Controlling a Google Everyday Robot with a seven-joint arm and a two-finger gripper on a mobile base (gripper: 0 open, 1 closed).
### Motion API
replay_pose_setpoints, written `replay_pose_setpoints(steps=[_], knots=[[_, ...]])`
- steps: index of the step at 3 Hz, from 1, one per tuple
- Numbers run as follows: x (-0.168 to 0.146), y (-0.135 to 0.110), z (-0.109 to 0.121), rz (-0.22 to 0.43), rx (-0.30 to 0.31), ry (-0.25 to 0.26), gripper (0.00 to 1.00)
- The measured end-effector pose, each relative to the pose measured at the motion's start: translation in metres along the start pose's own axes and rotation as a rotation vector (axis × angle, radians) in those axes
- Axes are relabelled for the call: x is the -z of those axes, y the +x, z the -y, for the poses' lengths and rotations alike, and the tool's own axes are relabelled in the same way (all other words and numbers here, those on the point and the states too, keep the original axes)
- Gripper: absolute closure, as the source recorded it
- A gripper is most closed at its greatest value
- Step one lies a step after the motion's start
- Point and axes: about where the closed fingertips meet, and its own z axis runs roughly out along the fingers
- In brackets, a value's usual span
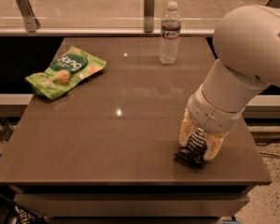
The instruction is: Move rxbar chocolate near green rice chip bag
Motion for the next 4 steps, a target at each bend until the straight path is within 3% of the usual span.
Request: replay_pose_setpoints(steps=[1,3,4], knots=[[0.000,0.000,0.000,0.000,0.000,0.000,1.00],[0.047,0.010,0.027,-0.058,-0.005,-0.030,1.00],[0.069,0.013,0.035,-0.089,-0.014,-0.020,1.00]])
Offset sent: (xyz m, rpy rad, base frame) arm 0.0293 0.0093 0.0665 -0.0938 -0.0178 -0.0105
